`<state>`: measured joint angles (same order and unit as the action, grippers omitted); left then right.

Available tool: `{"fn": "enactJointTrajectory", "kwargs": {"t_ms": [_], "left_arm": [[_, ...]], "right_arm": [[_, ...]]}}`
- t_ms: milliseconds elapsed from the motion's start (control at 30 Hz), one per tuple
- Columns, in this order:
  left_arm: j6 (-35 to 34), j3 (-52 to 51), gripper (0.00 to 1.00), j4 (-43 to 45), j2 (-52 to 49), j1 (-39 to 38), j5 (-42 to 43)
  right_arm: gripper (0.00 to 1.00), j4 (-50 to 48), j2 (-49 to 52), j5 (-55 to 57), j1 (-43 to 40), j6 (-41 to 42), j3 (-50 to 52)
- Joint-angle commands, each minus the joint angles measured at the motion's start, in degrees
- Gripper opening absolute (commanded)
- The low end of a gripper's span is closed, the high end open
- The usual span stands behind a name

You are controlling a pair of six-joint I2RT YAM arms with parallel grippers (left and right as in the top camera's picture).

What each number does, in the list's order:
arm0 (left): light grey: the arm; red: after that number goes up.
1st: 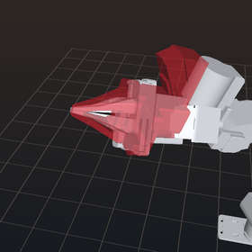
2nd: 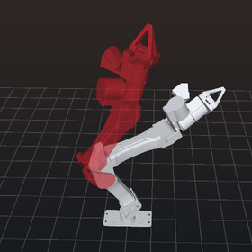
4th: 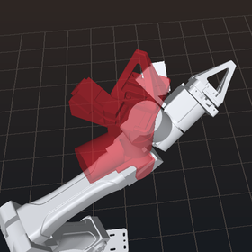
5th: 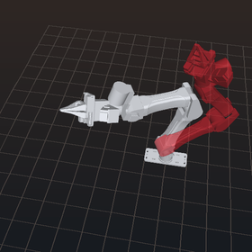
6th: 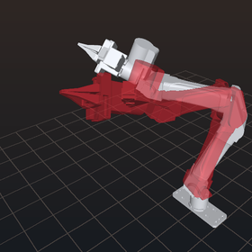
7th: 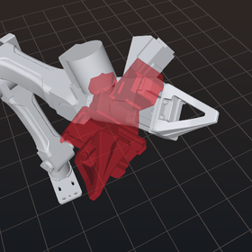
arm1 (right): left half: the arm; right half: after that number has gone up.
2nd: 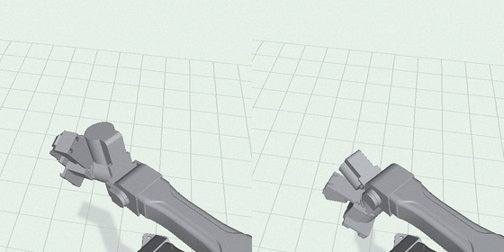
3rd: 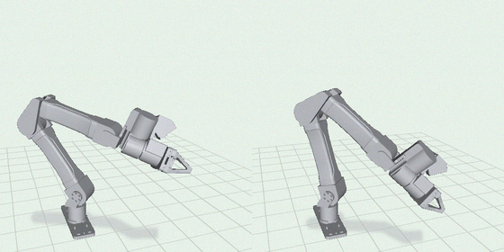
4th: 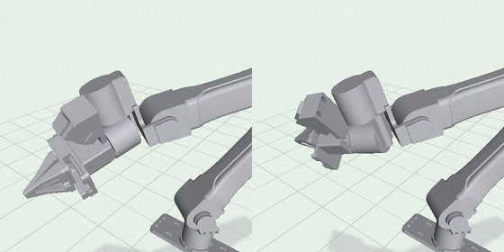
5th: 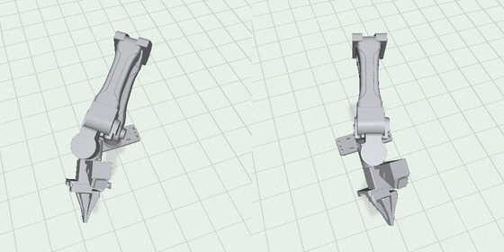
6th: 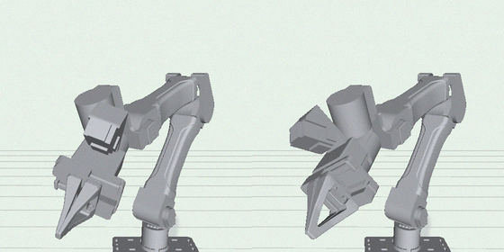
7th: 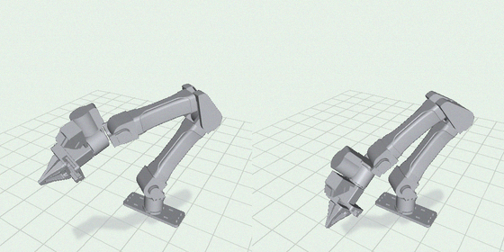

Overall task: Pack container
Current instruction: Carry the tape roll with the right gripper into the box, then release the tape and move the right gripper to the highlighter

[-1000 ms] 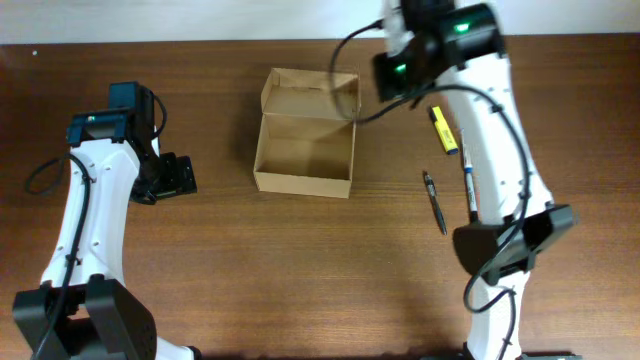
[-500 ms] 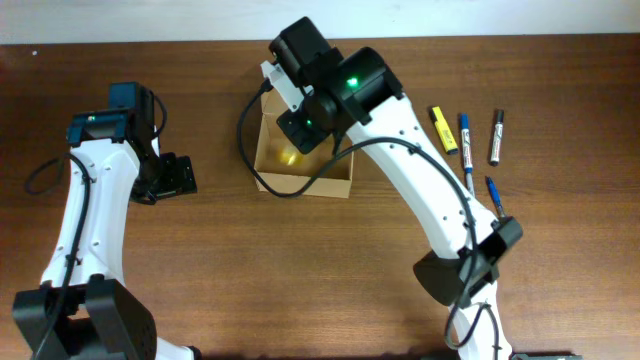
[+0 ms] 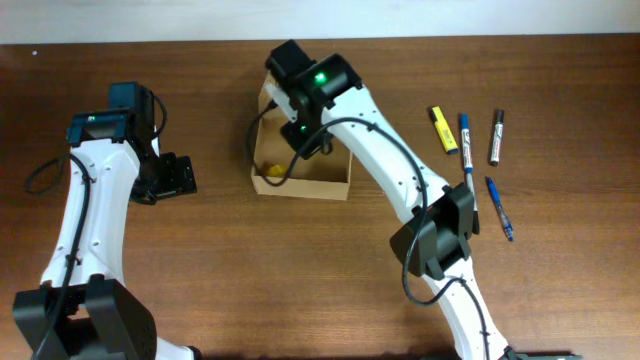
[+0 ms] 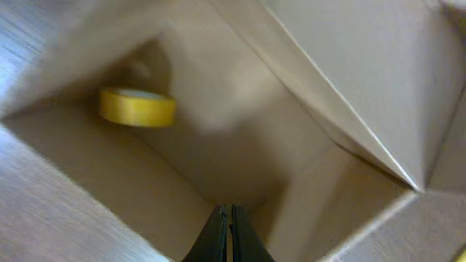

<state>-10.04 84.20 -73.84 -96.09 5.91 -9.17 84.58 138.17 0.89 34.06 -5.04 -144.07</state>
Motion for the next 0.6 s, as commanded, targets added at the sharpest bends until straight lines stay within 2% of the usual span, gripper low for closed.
{"fn": "enactJointTrajectory", "kwargs": {"t_ms": [0, 167, 267, 400, 567], "left_arm": [[0.74, -0.33, 1.00, 0.13, 0.42, 0.22, 0.39], [0.72, -0.33, 1.00, 0.13, 0.42, 0.22, 0.39], [0.72, -0.33, 1.00, 0.15, 0.42, 0.22, 0.39], [0.74, -0.33, 1.00, 0.13, 0.42, 0.22, 0.39], [0.74, -0.33, 1.00, 0.13, 0.42, 0.22, 0.39]], "right_arm": [[0.04, 1.03, -1.53, 0.50, -4.02, 1.03, -0.46], [0.04, 1.60, -6.23, -0.44, -8.61, 1.49, -0.24], [0.04, 0.00, -12.39, -0.61, -12.28, 1.46, 3.52], [0.04, -5.09, -23.63, -0.61, -18.51, 2.43, 15.17], [0.04, -15.78, -39.87, -0.59, -27.12, 3.63, 36.13]]}}
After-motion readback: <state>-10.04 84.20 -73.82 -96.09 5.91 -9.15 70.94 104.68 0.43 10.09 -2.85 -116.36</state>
